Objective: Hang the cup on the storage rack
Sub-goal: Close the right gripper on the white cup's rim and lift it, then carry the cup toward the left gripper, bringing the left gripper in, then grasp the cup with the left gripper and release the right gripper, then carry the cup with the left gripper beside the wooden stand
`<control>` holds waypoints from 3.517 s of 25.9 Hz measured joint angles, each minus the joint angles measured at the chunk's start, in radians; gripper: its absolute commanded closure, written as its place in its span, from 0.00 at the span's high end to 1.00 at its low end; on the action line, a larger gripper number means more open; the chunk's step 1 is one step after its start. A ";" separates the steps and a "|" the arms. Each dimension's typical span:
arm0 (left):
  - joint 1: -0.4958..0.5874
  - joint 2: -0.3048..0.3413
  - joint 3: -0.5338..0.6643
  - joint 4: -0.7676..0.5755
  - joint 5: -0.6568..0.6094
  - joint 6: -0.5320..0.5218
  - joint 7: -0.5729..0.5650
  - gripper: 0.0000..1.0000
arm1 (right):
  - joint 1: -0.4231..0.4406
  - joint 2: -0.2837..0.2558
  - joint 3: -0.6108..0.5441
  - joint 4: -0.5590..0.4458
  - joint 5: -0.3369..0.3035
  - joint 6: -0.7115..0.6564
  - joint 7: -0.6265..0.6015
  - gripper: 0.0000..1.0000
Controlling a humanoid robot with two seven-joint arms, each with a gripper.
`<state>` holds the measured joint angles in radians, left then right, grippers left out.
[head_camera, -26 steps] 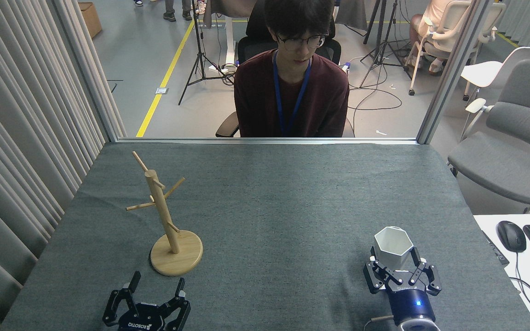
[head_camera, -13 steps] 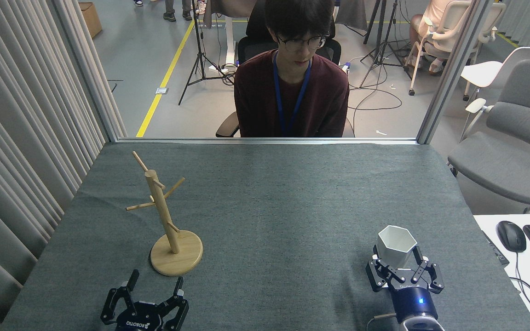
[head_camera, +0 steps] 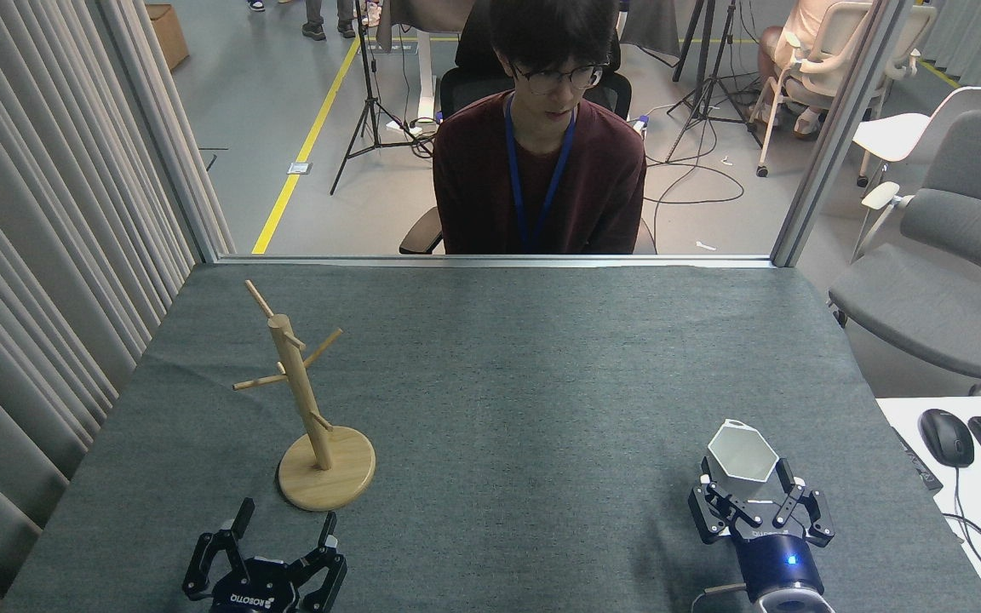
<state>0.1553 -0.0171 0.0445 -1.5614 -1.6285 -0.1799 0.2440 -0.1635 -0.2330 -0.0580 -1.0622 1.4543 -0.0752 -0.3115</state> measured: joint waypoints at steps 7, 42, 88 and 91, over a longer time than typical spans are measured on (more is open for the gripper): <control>0.006 0.004 0.000 -0.011 -0.001 0.000 0.000 0.99 | -0.010 -0.010 -0.001 0.031 -0.001 -0.002 0.000 0.98; -0.088 0.020 -0.152 0.060 -0.087 -0.054 0.017 0.99 | 0.037 0.123 0.143 -0.257 0.016 -0.017 -0.098 0.62; -0.175 -0.062 -0.311 0.118 -0.319 -0.057 0.003 0.55 | 0.233 0.312 0.449 -0.402 0.233 0.000 -0.093 0.98; -0.177 -0.062 -0.312 0.119 -0.319 -0.054 0.004 0.55 | 0.231 0.312 0.448 -0.426 0.230 -0.001 -0.089 0.98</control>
<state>-0.0214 -0.0789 -0.2674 -1.4419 -1.9479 -0.2339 0.2480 0.0674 0.0793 0.3901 -1.4881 1.6840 -0.0767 -0.4003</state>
